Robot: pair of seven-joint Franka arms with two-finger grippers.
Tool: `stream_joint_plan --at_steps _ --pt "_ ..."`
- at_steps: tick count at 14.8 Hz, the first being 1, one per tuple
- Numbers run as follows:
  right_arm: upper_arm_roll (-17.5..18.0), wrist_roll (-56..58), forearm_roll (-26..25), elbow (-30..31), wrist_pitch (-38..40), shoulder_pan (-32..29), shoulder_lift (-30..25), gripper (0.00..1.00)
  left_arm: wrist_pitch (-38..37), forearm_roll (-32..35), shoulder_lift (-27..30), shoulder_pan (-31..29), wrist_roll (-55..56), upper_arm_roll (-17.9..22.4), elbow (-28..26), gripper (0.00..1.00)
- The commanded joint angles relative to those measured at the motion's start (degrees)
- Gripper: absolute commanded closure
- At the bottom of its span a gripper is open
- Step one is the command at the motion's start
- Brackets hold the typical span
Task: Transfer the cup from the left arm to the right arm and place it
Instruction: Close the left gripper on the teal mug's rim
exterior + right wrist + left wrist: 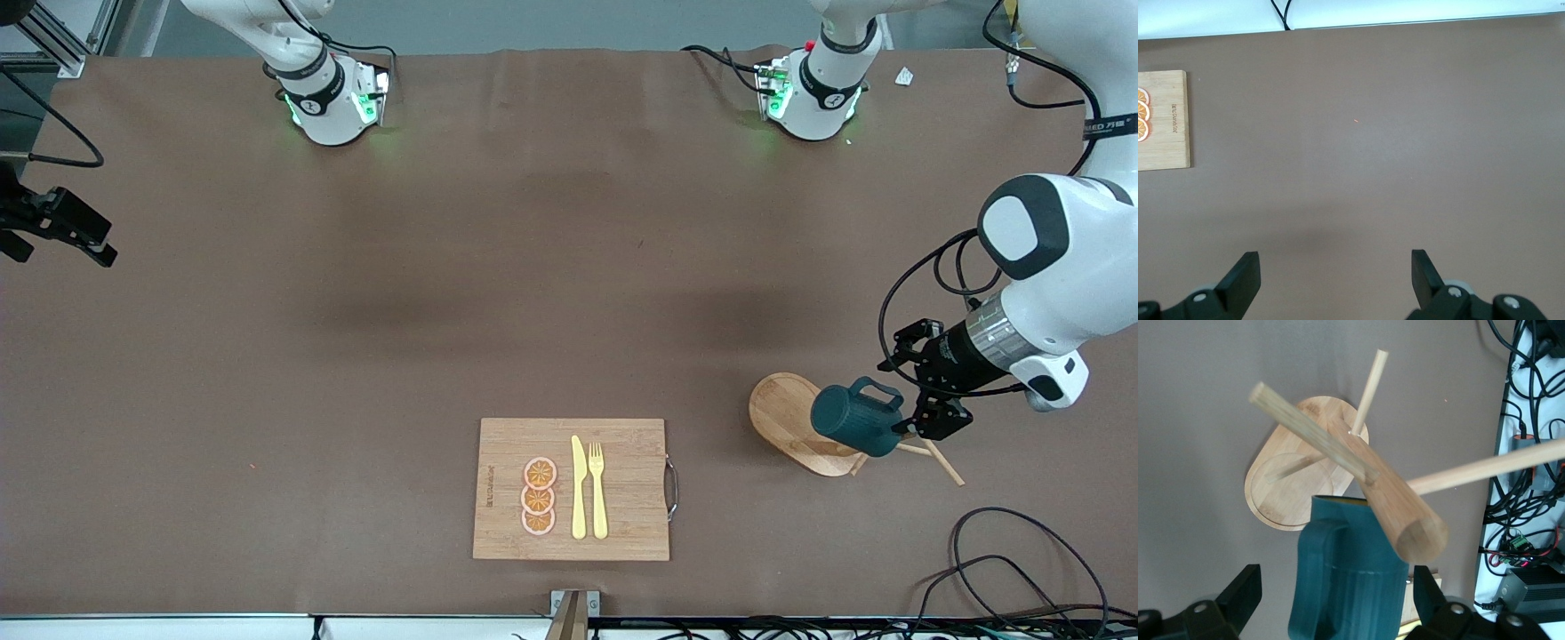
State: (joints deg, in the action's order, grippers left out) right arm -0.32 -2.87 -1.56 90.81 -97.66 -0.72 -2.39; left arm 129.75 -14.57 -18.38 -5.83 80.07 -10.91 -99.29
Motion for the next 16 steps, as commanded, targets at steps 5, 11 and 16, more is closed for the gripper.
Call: stream_joint_plan --at_steps 5,11,16 --pt "0.4 0.6 0.3 1.0 -0.4 -0.7 -0.7 0.00 5.8 0.9 -2.1 1.0 -1.9 -0.4 -1.2 0.00" --pt "0.3 0.6 0.4 0.9 -0.4 -0.8 -0.6 0.00 5.9 0.2 -3.4 1.0 -1.9 -0.8 -0.8 0.03" --pt "0.3 0.6 0.4 1.0 -0.4 -0.9 -0.6 0.00 5.9 -0.4 -4.6 1.0 -1.9 -1.0 0.3 0.05"
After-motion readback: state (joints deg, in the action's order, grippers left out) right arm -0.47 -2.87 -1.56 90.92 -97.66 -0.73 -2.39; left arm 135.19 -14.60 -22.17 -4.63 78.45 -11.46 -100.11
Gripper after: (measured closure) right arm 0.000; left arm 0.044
